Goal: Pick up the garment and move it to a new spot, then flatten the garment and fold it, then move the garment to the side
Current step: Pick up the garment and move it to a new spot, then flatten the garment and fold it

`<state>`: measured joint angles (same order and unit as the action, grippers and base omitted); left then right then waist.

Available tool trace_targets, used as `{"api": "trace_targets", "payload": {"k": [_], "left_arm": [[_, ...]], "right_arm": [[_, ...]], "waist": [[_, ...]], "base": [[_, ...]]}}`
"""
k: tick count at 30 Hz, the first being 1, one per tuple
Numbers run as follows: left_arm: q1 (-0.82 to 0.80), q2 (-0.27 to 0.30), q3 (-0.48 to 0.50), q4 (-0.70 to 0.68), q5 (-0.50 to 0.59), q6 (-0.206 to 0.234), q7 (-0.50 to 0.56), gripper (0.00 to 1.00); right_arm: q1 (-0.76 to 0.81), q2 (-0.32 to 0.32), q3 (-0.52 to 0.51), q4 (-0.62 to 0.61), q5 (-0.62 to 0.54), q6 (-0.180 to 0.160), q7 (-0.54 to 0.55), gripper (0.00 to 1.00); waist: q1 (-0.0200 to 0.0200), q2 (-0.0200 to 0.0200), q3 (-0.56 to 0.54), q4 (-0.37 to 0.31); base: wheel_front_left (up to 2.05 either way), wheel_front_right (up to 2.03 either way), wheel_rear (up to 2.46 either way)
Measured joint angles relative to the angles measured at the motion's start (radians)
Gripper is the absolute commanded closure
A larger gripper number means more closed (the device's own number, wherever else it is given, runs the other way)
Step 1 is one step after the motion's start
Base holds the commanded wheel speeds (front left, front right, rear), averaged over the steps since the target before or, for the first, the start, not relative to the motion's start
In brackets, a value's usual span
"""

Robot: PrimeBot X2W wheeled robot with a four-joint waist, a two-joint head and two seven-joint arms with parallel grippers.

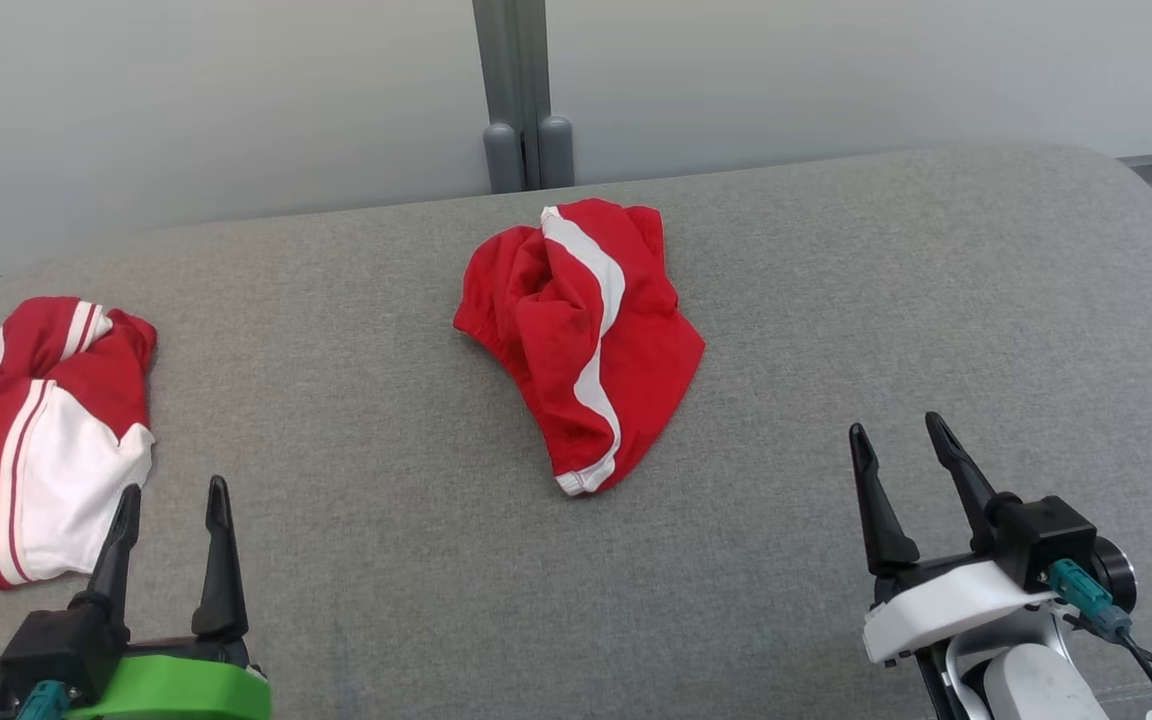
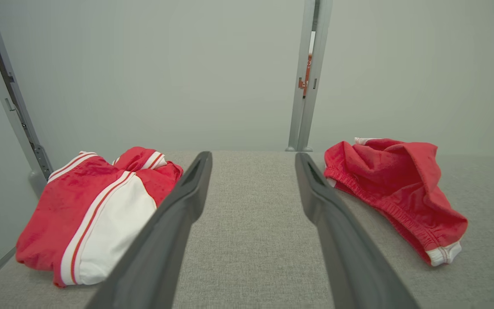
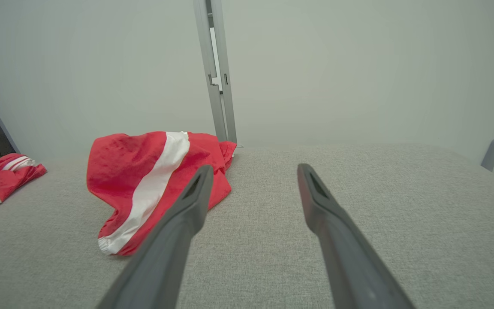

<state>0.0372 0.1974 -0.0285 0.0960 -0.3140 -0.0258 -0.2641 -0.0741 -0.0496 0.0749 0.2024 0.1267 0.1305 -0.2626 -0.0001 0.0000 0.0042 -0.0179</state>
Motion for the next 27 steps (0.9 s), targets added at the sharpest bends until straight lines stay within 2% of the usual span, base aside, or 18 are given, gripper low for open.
{"api": "trace_targets", "payload": {"k": [9,27], "left_arm": [[0.022,-0.030,0.008,0.019,0.021,-0.044,0.000,0.00],[0.022,-0.059,0.040,0.047,0.060,-0.072,0.000,0.00]], "right_arm": [[0.017,-0.004,0.007,-0.002,0.000,0.000,0.000,0.00],[0.026,-0.003,0.006,0.004,0.002,0.000,0.000,0.00]], "waist": [[0.0000,0.0000,-0.013,0.020],[0.0000,0.0000,-0.015,0.026]], "base": [[0.00,0.00,0.00],[0.00,0.00,0.00]]}}
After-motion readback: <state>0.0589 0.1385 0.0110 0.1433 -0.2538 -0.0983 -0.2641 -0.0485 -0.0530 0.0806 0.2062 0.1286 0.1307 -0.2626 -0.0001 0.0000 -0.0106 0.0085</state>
